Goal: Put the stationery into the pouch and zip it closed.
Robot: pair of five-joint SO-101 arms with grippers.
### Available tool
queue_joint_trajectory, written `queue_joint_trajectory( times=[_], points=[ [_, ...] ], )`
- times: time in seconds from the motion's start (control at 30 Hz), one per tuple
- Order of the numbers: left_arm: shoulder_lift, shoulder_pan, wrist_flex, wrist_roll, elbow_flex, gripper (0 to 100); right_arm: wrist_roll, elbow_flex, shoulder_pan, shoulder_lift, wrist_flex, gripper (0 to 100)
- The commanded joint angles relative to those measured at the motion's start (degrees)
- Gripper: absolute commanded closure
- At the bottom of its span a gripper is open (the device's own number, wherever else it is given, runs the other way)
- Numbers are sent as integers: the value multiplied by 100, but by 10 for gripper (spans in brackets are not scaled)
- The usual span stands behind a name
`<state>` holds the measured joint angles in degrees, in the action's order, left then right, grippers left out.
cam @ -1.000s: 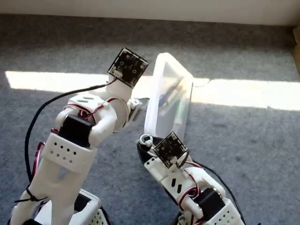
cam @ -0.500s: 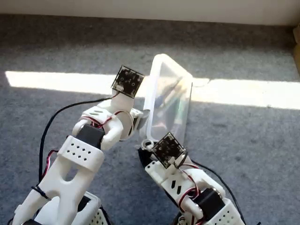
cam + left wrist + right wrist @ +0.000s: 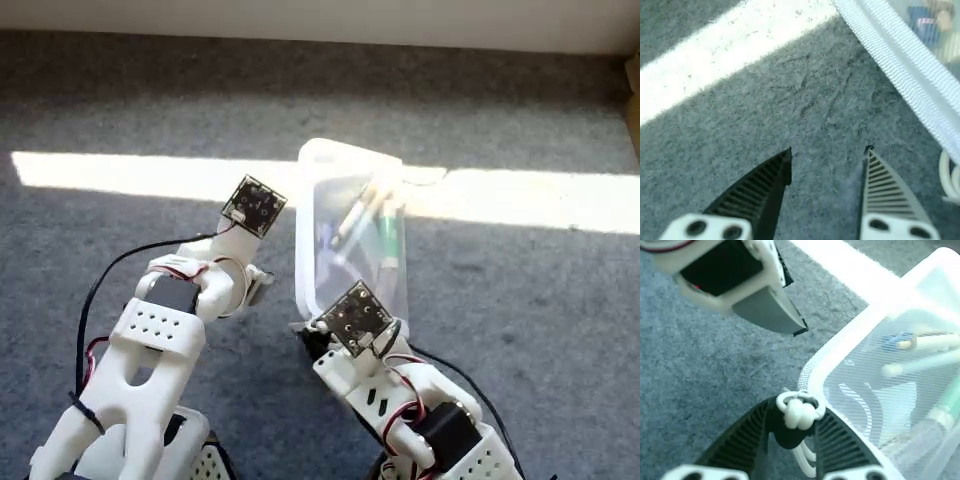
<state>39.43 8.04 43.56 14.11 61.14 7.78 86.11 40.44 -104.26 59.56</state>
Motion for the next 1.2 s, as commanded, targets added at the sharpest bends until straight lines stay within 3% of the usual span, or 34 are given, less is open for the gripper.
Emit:
queue_joint_trajectory(
  times=[0.0, 0.23, 0.53, 0.8, 1.17],
  points=[
    [154, -57, 765, 466, -611, 776, -53, -549, -418, -92, 22, 995],
    [154, -40, 1574, 1143, -1613, 772, -79, -1024, -1191, -92, 127, 995],
    [1279, 690, 1468, 2435, -1420, 772, -53, -1147, -1499, -92, 356, 995],
    [2738, 1297, 35, 3516, 251, 771, -53, -1182, -1481, -92, 532, 995],
    [2967, 2035, -2453, 3560, 1895, 774, -88, -1165, -1279, -92, 558, 995]
  ],
)
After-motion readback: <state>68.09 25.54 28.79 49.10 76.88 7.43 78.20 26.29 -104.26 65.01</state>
